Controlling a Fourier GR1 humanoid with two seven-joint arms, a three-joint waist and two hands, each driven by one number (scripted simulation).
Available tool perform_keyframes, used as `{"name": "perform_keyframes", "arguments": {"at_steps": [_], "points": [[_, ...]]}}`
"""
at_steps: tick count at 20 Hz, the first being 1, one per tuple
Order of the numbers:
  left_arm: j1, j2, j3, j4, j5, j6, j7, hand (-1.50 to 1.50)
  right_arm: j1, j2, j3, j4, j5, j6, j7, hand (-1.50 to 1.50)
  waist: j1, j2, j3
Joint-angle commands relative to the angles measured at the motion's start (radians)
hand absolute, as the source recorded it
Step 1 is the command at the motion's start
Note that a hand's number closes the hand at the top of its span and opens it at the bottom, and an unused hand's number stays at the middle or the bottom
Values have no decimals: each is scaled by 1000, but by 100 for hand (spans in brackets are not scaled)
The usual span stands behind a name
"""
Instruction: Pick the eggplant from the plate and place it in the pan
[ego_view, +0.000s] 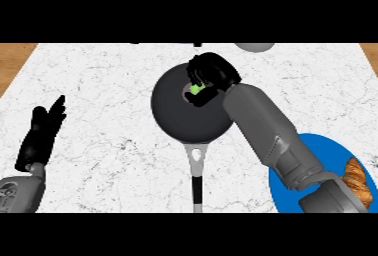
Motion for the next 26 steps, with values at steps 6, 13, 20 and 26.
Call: {"name": "perform_keyframes", "arguments": {"at_steps": [6, 13, 20, 26], "points": [[-80, -7, -29, 35, -20, -30, -10, 0, 29, 16, 18, 115, -149, 49, -30, -150, 72, 20, 0], [-142, -36, -45, 54, -25, -29, 44, 0, 97, 16, 70, 95, -235, 33, -101, -150, 93, 19, 2], [-113, 3, -20, 51, -6, -68, -1, 0, 103, 16, 9, 56, -393, 0, -184, -150, 104, 19, 3], [-63, -12, -6, 33, -2, -46, -25, 0, 27, 16, -58, 87, -507, -32, -147, -150, 69, 12, 2]]}}
